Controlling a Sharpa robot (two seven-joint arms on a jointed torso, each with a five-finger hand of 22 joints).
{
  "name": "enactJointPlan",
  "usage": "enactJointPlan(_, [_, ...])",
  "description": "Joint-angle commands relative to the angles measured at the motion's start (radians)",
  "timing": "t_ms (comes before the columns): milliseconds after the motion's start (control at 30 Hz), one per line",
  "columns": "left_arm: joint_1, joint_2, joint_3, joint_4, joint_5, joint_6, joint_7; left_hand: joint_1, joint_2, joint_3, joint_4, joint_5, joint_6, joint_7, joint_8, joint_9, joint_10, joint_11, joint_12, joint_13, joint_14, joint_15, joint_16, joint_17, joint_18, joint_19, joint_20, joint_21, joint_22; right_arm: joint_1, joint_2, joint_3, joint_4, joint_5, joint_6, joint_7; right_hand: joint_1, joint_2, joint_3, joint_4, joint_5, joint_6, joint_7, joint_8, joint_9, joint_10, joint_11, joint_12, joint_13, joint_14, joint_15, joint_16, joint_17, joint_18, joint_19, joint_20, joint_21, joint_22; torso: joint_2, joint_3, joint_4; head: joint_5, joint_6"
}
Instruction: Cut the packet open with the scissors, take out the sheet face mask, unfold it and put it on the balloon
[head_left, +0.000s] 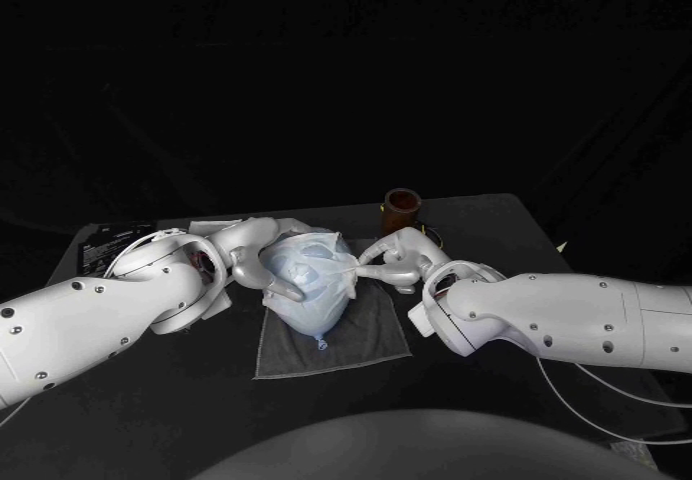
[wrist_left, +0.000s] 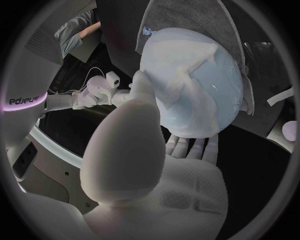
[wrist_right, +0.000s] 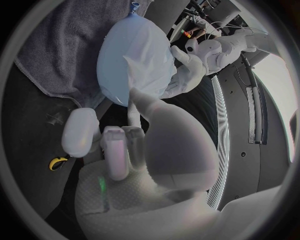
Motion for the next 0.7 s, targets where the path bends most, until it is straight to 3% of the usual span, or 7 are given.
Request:
enactJointPlan(33, [-0.004,-0.001,-0.005,0.000,0.002,0.043,-0.020,0.008,0.001,0.005,0.000,0.004,0.006,0.021,0.001,0.001,0.009,0.000,0.003,0.000,0.009,0.000,0.005,0.001,-0.010,0.005,-0.002,0.005,0.001,0.005,0.004,0.003,-0.006,-0.006,0.004,0.026,-0.007,0.002,0.006,0.000,0.005,-0.001,-0.003,0.004,0.001,0.106,-0.004,0.003,0.263,0.103,-0.007,0.007,0.263,0.020,-0.005,-0.003,0.000,0.144,0.000,0.0004,-0.0004,0.001,0.000])
enactJointPlan(233, [-0.004,0.000,-0.005,0.000,0.002,0.044,-0.020,0.009,0.001,0.006,0.000,0.004,0.007,0.022,0.000,0.001,0.011,0.000,0.003,0.000,0.010,-0.001,0.005,0.001,-0.010,0.007,-0.002,0.006,0.001,0.020,0.011,0.006,-0.019,-0.025,0.028,0.022,-0.007,0.002,0.008,0.000,0.005,-0.002,-0.003,0.004,0.001,0.106,-0.004,0.003,0.263,0.103,-0.007,0.007,0.263,0.020,-0.007,-0.003,-0.003,0.143,-0.002,-0.0002,-0.0015,0.001,0.000])
enactJointPlan(367, [-0.004,0.001,-0.005,0.000,0.002,0.045,-0.022,0.009,0.001,0.006,0.000,0.004,0.007,0.022,0.000,0.001,0.011,0.000,0.003,0.000,0.010,-0.001,0.005,0.001,-0.010,0.007,-0.002,0.006,0.001,0.029,0.016,0.006,-0.030,-0.047,0.073,0.001,-0.008,0.001,0.009,-0.001,0.005,-0.004,-0.003,0.004,0.002,0.106,-0.004,0.003,0.263,0.103,-0.007,0.007,0.263,0.021,-0.009,-0.003,-0.008,0.142,-0.001,-0.0003,0.0000,0.001,0.000])
enactJointPlan(700, [-0.004,0.000,-0.005,0.000,0.001,0.043,-0.026,0.009,0.001,0.007,0.000,0.004,0.007,0.022,-0.001,0.001,0.013,0.000,0.003,0.000,0.012,-0.002,0.006,0.002,-0.010,0.007,-0.002,0.006,0.001,0.037,0.018,0.007,-0.051,-0.090,0.139,-0.061,-0.016,-0.006,0.017,-0.007,0.004,-0.023,0.001,0.005,0.005,0.106,-0.001,0.003,0.263,0.103,-0.006,0.007,0.263,0.028,-0.026,-0.002,-0.045,0.132,-0.002,-0.0010,0.0000,0.004,0.000])
